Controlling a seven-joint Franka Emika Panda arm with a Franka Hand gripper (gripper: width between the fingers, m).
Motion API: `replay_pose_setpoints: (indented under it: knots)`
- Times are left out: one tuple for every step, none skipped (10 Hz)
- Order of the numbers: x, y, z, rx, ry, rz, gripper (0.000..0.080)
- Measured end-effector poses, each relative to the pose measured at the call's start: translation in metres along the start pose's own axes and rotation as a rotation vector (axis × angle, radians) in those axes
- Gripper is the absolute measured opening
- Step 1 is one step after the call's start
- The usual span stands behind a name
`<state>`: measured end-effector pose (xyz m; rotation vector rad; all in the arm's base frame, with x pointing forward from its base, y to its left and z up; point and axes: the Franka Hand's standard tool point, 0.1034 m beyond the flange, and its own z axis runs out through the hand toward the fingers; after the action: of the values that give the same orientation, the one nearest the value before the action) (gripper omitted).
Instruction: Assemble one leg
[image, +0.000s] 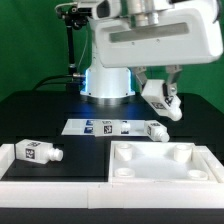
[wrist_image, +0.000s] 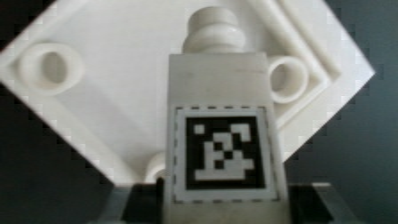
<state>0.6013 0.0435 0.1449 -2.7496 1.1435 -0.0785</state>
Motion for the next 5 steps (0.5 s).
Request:
replay_pose_setpoints:
  knots:
    - [0.000,-0.006,0.001,0.023,0.058,0.005,0.0287]
    - [-0.004,-0.012,0.004,0.043,0.097,0.007,0.0287]
    - [-0.004,-0.018,0.005,0.073,0.174,-0.042,0.0287]
    - [0.001,-0.016,0.007,0.098,0.251,-0.085,0.0287]
    - [0.008,-0.018,0.008,0.124,0.327,-0.114,0.0287]
